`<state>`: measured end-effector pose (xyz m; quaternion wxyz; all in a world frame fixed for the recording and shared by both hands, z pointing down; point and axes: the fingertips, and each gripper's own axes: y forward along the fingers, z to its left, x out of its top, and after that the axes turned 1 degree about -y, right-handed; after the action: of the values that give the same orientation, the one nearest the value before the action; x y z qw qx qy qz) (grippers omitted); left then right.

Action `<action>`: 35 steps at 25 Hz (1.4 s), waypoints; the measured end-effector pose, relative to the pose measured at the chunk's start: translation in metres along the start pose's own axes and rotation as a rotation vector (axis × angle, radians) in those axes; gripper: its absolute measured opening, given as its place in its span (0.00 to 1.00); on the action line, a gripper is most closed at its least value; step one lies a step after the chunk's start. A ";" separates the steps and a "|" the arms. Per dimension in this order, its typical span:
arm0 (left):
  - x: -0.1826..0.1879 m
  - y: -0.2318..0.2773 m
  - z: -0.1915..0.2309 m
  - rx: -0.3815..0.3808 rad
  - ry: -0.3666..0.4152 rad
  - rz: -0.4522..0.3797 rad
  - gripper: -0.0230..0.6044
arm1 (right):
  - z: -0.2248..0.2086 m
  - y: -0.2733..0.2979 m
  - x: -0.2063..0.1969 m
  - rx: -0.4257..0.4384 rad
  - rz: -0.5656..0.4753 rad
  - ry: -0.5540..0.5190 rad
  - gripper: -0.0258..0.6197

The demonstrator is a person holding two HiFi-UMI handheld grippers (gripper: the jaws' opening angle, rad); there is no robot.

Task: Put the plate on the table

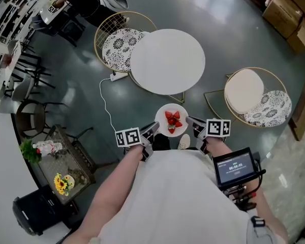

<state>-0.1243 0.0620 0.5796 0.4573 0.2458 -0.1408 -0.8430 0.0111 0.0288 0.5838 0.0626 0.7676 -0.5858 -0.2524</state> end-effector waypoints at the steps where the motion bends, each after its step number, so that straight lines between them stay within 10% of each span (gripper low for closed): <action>1: 0.004 0.001 0.001 -0.009 -0.005 -0.004 0.06 | 0.000 0.002 0.002 0.000 -0.006 0.006 0.08; 14: 0.096 0.022 0.003 -0.240 -0.064 0.074 0.05 | 0.006 0.042 0.069 0.016 -0.096 0.079 0.08; 35: 0.165 0.043 0.028 -0.218 0.022 0.201 0.06 | 0.015 0.083 0.107 -0.151 -0.202 0.066 0.08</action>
<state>-0.1853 -0.1000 0.5760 0.5649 0.1887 -0.0669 -0.8005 -0.0475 -0.0935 0.5699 0.1137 0.8236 -0.4827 -0.2752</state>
